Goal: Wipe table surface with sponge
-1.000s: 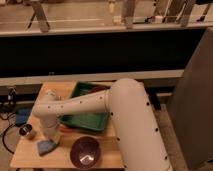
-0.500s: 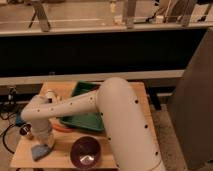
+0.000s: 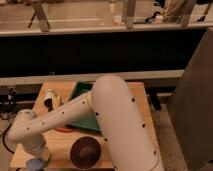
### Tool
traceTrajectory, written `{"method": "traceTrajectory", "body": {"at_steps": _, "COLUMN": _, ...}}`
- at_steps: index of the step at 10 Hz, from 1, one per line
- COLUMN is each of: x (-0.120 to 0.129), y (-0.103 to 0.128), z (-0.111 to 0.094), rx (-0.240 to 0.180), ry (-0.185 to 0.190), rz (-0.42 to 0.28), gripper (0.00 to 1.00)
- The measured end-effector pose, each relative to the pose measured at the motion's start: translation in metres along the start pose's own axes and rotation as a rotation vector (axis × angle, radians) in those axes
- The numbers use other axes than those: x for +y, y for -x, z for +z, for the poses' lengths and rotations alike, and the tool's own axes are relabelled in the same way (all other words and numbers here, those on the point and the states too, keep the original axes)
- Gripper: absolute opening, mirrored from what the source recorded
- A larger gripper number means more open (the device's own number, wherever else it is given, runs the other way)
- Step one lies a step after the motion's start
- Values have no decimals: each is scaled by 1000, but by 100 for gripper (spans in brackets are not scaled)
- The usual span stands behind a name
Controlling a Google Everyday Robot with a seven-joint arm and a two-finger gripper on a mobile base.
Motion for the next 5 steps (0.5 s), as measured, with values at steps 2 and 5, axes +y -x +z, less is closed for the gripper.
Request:
{"method": "traceTrajectory", "body": {"at_steps": 2, "x": 22, "y": -8, "z": 0, "rx": 12, "ry": -8, "rz": 38, "gripper": 0}}
{"method": "traceTrajectory", "body": {"at_steps": 5, "x": 46, "y": -31, "z": -4, "rx": 41, "ry": -34, "rz": 101, "gripper": 0}}
